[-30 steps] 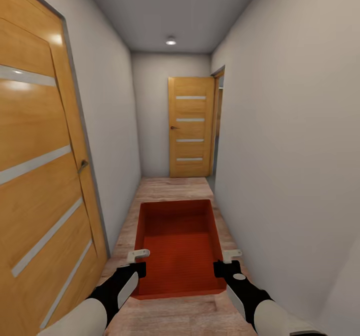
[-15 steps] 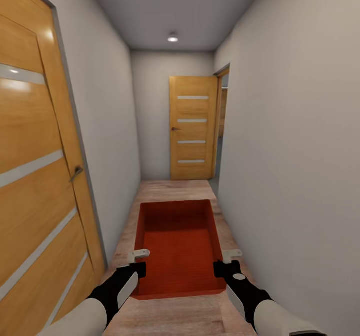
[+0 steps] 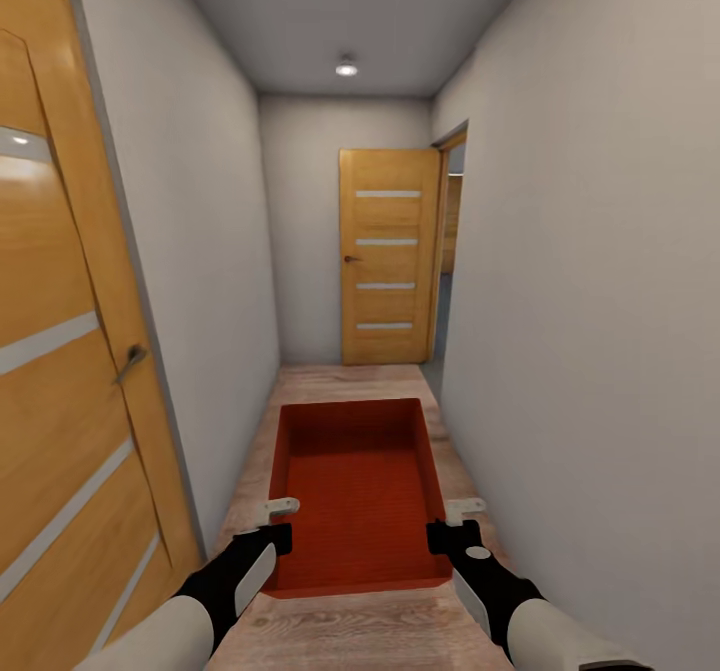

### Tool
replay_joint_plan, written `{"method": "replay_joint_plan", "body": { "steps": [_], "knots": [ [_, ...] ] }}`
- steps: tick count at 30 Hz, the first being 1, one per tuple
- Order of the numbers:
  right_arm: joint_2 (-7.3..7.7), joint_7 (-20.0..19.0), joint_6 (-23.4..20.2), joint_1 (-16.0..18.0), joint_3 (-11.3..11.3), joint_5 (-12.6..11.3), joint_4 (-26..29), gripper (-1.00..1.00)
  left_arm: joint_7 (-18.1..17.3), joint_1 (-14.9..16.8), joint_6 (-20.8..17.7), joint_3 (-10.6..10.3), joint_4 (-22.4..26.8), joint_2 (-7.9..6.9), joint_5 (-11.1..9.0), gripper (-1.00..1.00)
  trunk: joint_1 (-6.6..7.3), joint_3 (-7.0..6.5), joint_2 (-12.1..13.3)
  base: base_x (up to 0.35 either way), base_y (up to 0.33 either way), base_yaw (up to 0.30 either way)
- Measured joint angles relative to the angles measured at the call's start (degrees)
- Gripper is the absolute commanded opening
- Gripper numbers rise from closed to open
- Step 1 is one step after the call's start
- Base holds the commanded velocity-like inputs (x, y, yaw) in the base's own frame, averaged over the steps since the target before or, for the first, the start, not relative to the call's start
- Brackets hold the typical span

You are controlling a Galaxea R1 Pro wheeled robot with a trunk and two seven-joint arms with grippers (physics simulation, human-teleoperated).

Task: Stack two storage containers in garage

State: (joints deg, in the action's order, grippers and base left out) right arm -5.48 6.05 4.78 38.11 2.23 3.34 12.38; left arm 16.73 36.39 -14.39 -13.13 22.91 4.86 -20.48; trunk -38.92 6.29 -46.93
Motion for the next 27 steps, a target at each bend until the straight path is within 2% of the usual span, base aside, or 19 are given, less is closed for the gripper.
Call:
{"method": "replay_joint_plan", "body": {
  "steps": [27],
  "knots": [
    [0.08, -0.13, 0.00, 0.00, 0.03, -0.06, 0.00, -1.00, 0.11, 0.00, -0.01, -0.03, 0.00, 0.06, -0.03, -1.00, 0.00, 0.00, 0.01, 0.326, 0.000, 0.000]
  ]
}}
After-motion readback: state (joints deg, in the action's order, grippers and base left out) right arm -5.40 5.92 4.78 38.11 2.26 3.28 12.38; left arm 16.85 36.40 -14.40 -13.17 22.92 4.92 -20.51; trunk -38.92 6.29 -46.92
